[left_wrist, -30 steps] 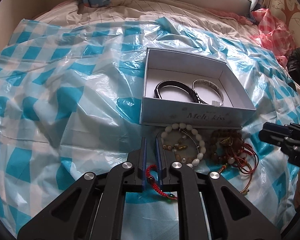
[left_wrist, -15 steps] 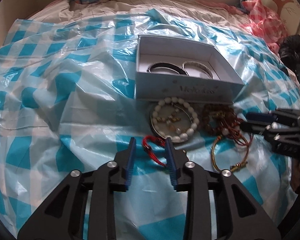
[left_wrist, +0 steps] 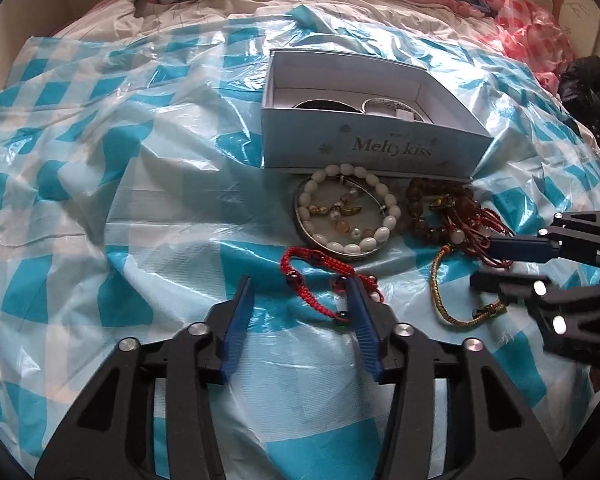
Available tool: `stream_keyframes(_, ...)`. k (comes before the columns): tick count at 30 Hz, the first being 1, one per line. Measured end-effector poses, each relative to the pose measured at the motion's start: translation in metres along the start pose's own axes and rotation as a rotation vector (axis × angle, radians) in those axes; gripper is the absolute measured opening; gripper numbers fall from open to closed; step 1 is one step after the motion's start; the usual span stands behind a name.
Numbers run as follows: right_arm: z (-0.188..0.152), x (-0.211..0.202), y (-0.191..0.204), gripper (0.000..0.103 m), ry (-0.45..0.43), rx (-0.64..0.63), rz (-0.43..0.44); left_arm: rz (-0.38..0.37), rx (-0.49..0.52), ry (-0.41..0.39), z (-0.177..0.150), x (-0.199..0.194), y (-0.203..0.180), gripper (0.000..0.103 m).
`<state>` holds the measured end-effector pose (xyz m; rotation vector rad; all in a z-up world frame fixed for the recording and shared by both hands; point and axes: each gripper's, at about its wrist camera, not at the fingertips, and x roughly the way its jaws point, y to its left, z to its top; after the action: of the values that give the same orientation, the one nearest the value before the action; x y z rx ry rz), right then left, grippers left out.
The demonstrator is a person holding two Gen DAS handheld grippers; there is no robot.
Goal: Organize jewelry
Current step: 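Grasp a red string bracelet with the left tool while the right tool grasps a red-orange bead bracelet, then carry both red bracelets over the white box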
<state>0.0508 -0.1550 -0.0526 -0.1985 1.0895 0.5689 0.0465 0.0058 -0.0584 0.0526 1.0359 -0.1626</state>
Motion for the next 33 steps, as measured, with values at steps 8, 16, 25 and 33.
stream_keyframes(8,0.003,-0.022,-0.013,0.003,-0.071,0.061,0.029,-0.057,0.033,-0.021,0.003,-0.017,-0.005,0.003)
stream_keyframes(16,0.003,-0.042,-0.026,0.003,-0.118,0.143,0.099,-0.081,0.005,-0.066,0.007,-0.037,0.0,0.003)
stream_keyframes(25,0.002,-0.009,-0.01,0.043,-0.055,0.083,0.057,-0.088,0.009,-0.061,0.005,-0.036,-0.002,0.003)
stream_keyframes(33,0.005,-0.009,-0.013,0.003,-0.061,0.079,0.052,-0.098,0.004,-0.075,0.008,-0.039,-0.002,0.003)
